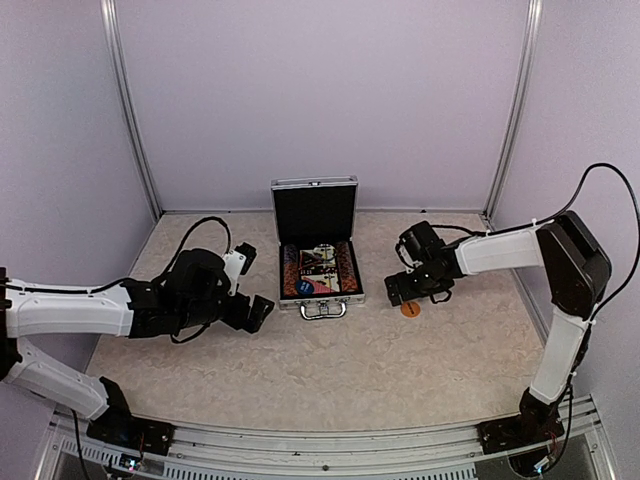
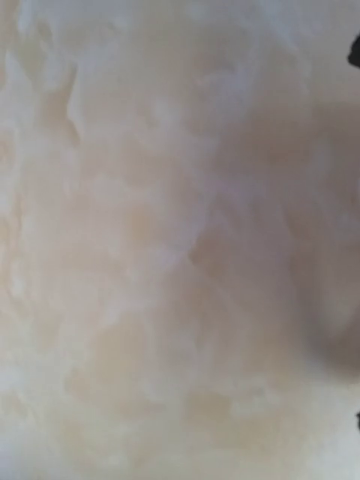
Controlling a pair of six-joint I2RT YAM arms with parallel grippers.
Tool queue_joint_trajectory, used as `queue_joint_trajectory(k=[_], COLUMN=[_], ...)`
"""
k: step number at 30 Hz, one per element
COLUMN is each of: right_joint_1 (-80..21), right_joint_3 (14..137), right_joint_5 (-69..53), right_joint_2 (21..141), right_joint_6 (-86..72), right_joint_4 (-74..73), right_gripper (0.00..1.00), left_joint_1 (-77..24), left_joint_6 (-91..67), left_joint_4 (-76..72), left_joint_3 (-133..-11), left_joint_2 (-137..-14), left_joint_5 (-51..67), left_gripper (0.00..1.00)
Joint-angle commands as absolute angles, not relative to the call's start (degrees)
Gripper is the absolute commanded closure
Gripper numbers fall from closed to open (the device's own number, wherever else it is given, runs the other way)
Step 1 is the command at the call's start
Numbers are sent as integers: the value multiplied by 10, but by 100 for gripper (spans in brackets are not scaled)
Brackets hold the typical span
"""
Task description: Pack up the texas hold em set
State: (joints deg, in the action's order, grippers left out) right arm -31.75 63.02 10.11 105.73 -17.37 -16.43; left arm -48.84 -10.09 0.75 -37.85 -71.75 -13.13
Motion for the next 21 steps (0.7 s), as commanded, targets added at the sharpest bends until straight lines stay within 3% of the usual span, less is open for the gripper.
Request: queue_joint_trajectory(k=[1, 21], right_joint_1=[-303, -297], right_joint_3=[627, 548], right_joint_5=[103, 38], right_joint_2=[1051, 1026], right_joint_6=[-181, -206], right_joint_4=[-157, -153], right_gripper=[0, 1], left_joint_1=[-490, -493], left_joint_6=[-118, -131], left_joint_4=[39, 49], left_joint_3=[-421, -451], left_joint_2=[-752, -799], left_joint_5=[-176, -166], left_gripper=[1, 1])
